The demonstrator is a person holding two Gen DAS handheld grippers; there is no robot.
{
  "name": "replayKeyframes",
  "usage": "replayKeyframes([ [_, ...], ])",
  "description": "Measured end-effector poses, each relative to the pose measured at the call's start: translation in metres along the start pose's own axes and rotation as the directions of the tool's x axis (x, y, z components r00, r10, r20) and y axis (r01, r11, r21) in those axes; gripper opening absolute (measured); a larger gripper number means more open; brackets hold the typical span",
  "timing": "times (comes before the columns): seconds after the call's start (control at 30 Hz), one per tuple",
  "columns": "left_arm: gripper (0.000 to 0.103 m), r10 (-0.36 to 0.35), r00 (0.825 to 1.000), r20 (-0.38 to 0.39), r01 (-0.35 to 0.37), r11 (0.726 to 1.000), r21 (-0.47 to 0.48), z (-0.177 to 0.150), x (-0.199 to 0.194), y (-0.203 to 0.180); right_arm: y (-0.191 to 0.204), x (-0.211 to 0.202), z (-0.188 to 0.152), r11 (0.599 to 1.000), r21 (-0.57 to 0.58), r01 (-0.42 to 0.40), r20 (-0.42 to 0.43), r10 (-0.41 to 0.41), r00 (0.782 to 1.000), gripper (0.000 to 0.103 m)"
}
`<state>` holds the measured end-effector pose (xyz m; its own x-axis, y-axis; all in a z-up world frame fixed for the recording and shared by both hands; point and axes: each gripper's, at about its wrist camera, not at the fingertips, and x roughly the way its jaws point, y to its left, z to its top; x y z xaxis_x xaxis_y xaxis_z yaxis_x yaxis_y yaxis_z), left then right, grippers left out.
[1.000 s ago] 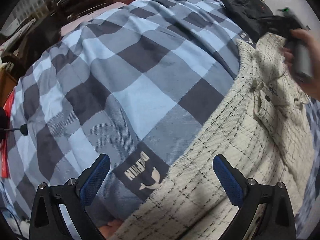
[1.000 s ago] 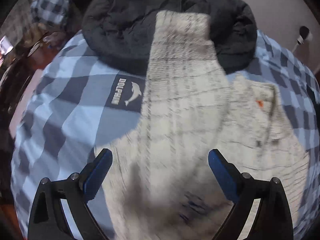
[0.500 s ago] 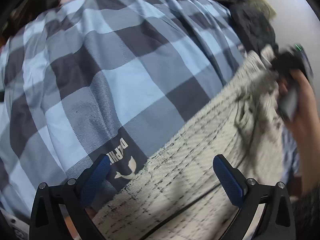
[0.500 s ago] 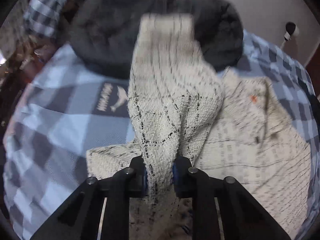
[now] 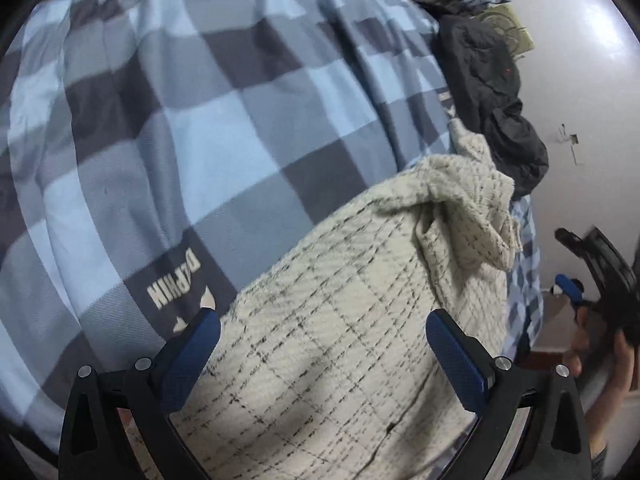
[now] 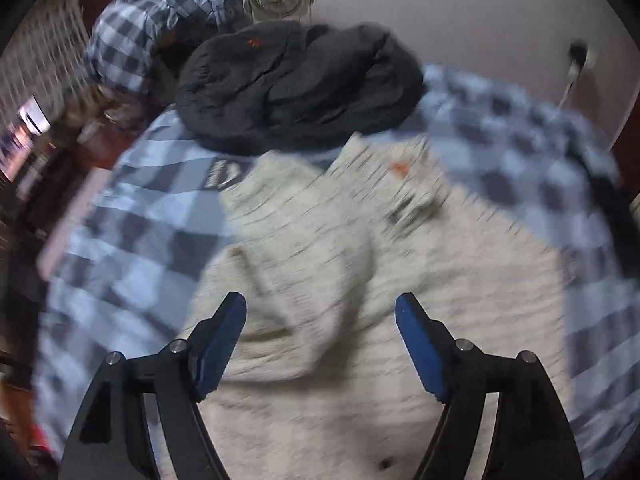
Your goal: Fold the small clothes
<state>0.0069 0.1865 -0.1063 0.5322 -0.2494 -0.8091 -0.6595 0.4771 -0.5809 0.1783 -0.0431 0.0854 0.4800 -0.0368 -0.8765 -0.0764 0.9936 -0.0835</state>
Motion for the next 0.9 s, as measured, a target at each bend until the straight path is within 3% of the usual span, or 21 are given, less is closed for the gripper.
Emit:
replayKeyframes([
  [0.17,0.103,0.031,0.999,0.012,-0.031,0.999,-0.010,0.007,0.006,0.001,0.045,0.046,0.045,0.989,-0.091,0.118,0.014,-0.117,0.993,0.074],
  [0.27,0.103,0.043,0.999,0.013,-0.043,0.999,-0.030,0.008,0.009,0.006,0.079,0.094,0.060,0.971,-0.189,0.148,-0.044,-0.159,0.986,0.074],
  [0.37,0.103,0.054,0.998,0.026,-0.053,0.998,-0.033,0.008,0.008,0.008,0.113,0.142,0.057,0.925,-0.327,0.195,-0.118,-0.245,0.962,0.074],
  [0.47,0.103,0.058,0.998,0.023,-0.058,0.998,-0.023,0.008,0.011,0.006,0.136,0.179,0.042,0.824,-0.463,0.327,-0.050,-0.392,0.919,0.074],
  [0.5,0.103,0.058,0.998,0.017,-0.058,0.998,-0.019,0.008,0.013,0.005,0.135,0.192,0.036,0.794,-0.485,0.366,-0.053,-0.445,0.894,0.064],
  [0.53,0.103,0.059,0.998,0.009,-0.059,0.998,-0.014,0.007,0.015,0.004,0.130,0.204,0.032,0.790,-0.487,0.373,-0.092,-0.471,0.877,0.049],
  [0.57,0.103,0.060,0.998,-0.004,-0.060,0.998,-0.009,0.006,0.018,0.003,0.122,0.215,0.029,0.796,-0.475,0.376,-0.144,-0.492,0.859,0.015],
  [0.6,0.103,0.059,0.998,-0.012,-0.059,0.998,-0.006,0.005,0.019,0.003,0.113,0.218,0.030,0.818,-0.437,0.374,-0.180,-0.486,0.855,0.010],
  [0.73,0.103,0.059,0.998,-0.013,-0.059,0.998,0.000,0.003,0.019,0.002,0.102,0.173,0.059,0.913,-0.254,0.320,-0.147,-0.364,0.920,0.004],
  [0.83,0.103,0.043,0.999,-0.009,-0.043,0.999,-0.011,0.003,0.016,0.004,0.107,0.097,0.103,0.979,-0.109,0.170,-0.002,-0.171,0.985,0.004],
  [0.9,0.103,0.031,0.999,-0.019,-0.032,0.999,-0.026,0.006,0.016,0.007,0.109,0.043,0.131,0.996,-0.032,0.088,0.083,-0.085,0.993,0.004],
])
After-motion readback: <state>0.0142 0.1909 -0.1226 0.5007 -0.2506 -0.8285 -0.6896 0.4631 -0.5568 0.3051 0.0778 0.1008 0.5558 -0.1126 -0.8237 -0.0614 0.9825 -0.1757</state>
